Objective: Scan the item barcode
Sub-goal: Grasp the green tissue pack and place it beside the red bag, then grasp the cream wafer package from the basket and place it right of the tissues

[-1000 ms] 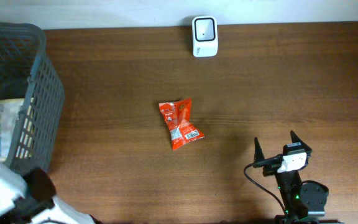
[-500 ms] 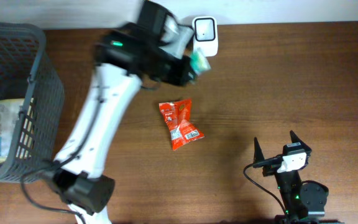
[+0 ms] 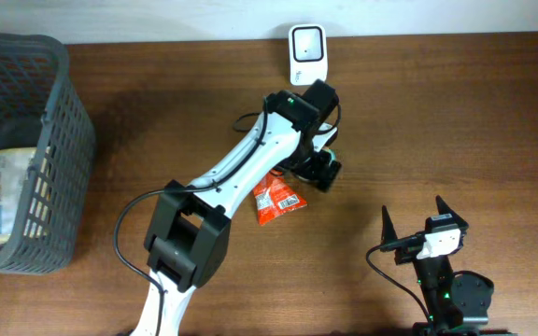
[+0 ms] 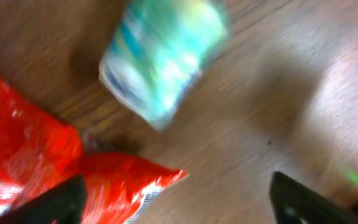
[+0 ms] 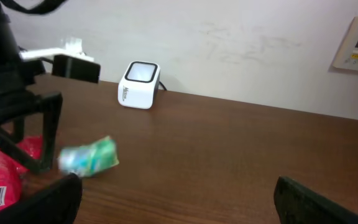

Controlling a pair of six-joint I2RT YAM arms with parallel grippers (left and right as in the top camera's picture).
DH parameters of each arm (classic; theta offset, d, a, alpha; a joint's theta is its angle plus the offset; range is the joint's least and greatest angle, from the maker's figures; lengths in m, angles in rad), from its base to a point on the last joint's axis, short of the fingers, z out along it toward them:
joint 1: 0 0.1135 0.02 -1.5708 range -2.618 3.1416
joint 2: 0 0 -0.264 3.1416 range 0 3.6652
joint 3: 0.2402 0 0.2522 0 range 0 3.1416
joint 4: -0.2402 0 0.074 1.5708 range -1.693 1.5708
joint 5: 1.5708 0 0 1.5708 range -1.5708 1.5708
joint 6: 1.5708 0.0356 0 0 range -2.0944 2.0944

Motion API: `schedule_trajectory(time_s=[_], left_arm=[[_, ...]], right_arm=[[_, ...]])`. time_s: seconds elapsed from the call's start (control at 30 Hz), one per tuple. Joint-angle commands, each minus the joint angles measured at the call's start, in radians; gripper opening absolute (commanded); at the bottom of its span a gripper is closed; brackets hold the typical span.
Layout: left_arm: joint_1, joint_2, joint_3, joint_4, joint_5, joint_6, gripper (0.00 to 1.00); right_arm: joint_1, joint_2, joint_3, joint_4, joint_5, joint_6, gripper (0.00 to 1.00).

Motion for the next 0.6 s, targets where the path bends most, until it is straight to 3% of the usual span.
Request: schedule_trajectory(time_s=[0.0, 0.17, 0.27, 0.43, 0.57], left_arm=[[0.022, -0.024, 0.172, -0.1, -0.017, 0.005, 0.99], [0.153, -0.025, 0.63, -0.383, -0.026, 0.004, 0.98], [0.259, -0.046, 0.8, -0.45, -0.047, 0.004, 1.0], [0.52, -0.199, 0.832, -0.45, -0.187, 0.004, 0.99], [0.843, -0.282, 0.832, -0.449, -0.345, -0.053, 0.99]], right_arm=[[0.004, -0.006, -0.009, -0.002, -0.002, 0.011, 0.99], [0.004, -0.006, -0.009, -0.002, -0.002, 0.011, 0.98], [0.004, -0.006, -0.009, -0.002, -0.002, 0.011, 0.99], [0.004, -0.006, -0.009, -0.002, -0.002, 0.011, 0.99], [0.004, -0.006, -0.009, -0.002, -0.002, 0.011, 0.99]])
